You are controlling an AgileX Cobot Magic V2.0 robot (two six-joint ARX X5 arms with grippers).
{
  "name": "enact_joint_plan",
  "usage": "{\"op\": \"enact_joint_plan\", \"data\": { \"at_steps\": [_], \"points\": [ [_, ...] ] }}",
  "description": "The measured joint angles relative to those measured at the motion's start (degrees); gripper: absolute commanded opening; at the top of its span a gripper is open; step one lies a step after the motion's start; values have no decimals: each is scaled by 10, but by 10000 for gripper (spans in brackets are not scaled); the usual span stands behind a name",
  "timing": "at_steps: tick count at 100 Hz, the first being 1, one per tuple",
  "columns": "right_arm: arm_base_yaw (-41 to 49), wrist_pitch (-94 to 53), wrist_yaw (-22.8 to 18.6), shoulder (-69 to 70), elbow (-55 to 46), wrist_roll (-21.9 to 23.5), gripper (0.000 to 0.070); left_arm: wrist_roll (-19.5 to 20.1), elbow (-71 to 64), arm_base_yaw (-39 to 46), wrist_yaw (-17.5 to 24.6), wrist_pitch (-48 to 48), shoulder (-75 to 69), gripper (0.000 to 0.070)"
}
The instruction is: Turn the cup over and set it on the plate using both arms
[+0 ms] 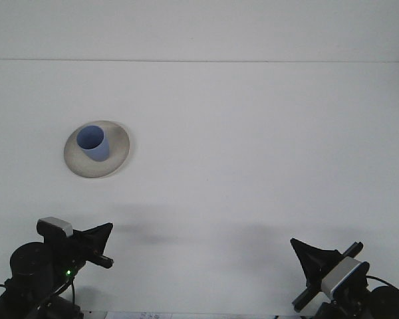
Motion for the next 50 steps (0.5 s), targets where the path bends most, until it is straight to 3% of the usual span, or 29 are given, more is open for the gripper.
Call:
{"op": "enact_joint_plan", "data": {
  "at_steps": [34, 41, 50],
  "points": [
    [0, 0, 0, 0, 0, 0, 4, 6, 0, 2, -8, 9, 0, 13],
    [0, 0, 0, 0, 0, 0, 4, 27, -2, 13, -9, 32, -3, 13],
    [0, 0, 0, 0, 0, 0, 4, 85, -33, 37, -10, 106, -20, 13]
  ]
}}
